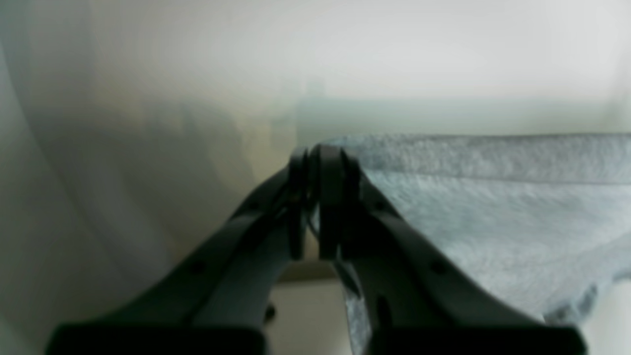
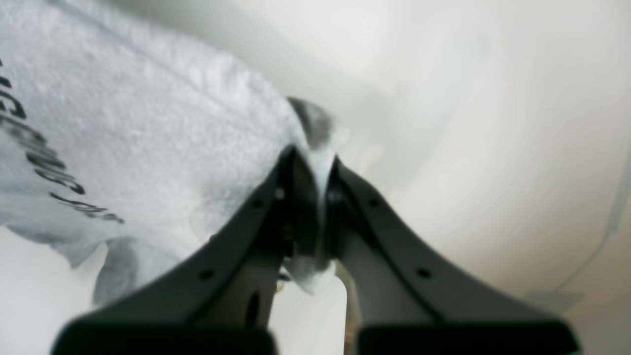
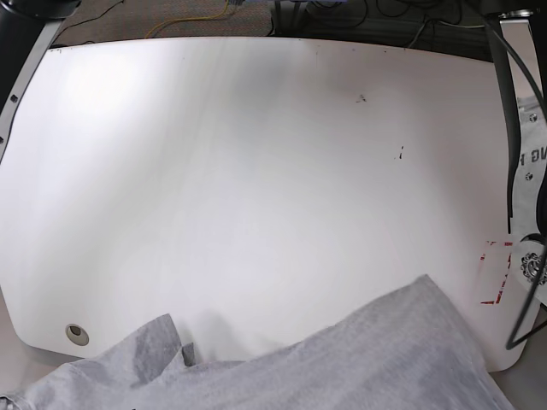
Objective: Layout the t-shirt on the table in an organized manner, then fold the t-shirt properly
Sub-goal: 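Lower the shirt onto the table and release with the left gripper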
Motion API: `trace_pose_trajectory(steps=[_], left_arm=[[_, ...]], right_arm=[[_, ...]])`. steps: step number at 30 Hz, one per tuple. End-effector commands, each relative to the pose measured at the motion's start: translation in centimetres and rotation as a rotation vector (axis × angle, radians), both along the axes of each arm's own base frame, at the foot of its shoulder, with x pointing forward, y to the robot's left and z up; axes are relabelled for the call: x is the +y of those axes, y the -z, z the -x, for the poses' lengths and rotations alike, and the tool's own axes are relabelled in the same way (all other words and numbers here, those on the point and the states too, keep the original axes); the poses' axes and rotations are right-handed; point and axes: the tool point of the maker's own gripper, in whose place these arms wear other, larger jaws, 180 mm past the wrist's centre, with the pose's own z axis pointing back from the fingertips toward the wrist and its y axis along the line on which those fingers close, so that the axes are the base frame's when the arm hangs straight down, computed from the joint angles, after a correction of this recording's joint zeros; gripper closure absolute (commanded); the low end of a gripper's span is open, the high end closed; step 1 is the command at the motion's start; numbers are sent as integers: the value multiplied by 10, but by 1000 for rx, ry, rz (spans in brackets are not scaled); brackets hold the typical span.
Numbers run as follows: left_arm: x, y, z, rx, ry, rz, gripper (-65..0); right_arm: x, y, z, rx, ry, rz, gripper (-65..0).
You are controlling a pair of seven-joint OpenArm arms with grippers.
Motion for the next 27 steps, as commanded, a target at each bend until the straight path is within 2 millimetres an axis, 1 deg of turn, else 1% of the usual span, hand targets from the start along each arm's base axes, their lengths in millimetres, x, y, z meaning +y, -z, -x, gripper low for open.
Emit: trace_pose_trajectory(steps=[1,4,5,6,8,9,12,13,16,17,18,19,21,22,23,24,25,26,27], left_arm=[[-6,-41,17,-132,10,-11,-22],[-5,-45,24,-141,-6,-26,-22],[-6,-49,29,-157,-11,-35,-22],[-6,-50,31,-166,-11,-38,-22],[-9,-37,31,-154,-5,-48,-22],[-10,-31,31,-147,-2,-52,-22],[-16,-7,30,-117,9,-66,-21],[-16,-1,30,-110,7,-72,-21],[-18,27,28,-65,-2,-91,-21],[-18,39,28,-43,-9,-100,-21],[-18,46,29,-32,-16,-108,-21],[-17,57,29,-14,-23,-117,-21],[-17,77,29,22,-32,-132,-21],[-18,89,30,40,-36,-143,-21],[-20,97,30,53,-36,-149,-22],[-22,113,30,81,-35,-155,-22],[-24,122,29,97,-32,-158,-22],[-28,143,30,132,-29,-165,-24],[-30,155,32,150,-29,-174,-24]], right_arm=[[-4,-8,8,-29,13,11,0],[-8,13,7,17,27,25,0],[-7,27,5,40,17,19,0],[-7,30,5,43,13,15,0],[-17,48,11,53,14,-17,0],[-18,55,12,59,10,-26,0],[-21,88,18,94,2,-58,0],[-21,95,20,102,1,-61,0],[-21,126,27,147,3,-69,0],[-21,139,31,170,6,-67,0],[-21,149,33,188,7,-68,0],[-22,164,38,210,12,-71,0],[-20,186,45,235,6,-93,0],[-18,203,49,255,4,-113,0],[-17,212,53,266,3,-122,0],[-17,227,59,285,6,-136,0],[-16,236,62,297,8,-140,0],[-14,252,70,318,12,-151,0],[-12,264,75,334,15,-156,0]])
